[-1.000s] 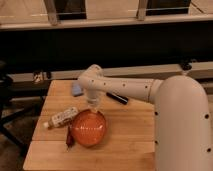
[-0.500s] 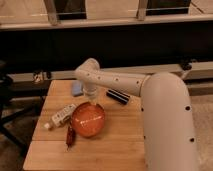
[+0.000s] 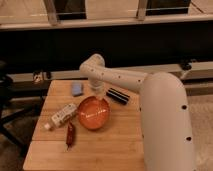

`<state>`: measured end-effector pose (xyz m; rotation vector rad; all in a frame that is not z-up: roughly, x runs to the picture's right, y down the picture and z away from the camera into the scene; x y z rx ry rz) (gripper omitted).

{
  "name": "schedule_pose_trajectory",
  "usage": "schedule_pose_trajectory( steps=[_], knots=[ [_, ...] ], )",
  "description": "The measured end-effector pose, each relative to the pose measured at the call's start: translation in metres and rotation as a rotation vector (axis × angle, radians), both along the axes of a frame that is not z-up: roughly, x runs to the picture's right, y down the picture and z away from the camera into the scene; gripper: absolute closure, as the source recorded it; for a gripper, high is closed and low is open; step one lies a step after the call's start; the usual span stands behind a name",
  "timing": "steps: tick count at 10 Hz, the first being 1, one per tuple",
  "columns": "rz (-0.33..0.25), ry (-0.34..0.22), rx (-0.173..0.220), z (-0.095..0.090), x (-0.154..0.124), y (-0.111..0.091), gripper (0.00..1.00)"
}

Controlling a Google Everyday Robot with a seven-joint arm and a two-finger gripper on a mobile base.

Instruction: Drag the ceramic bowl in a circle

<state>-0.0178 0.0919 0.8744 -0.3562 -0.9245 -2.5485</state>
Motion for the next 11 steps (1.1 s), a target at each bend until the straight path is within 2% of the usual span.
schedule_pose_trajectory(
  steps=[4, 8, 11],
  knots=[
    [0.025, 0.060, 0.012, 0.009, 0.036, -0.011, 1.00],
    [0.054, 0.139, 0.011, 0.019, 0.098, -0.010, 1.00],
    [0.082, 0.202, 0.010, 0.020, 0.150, -0.005, 1.00]
  ],
)
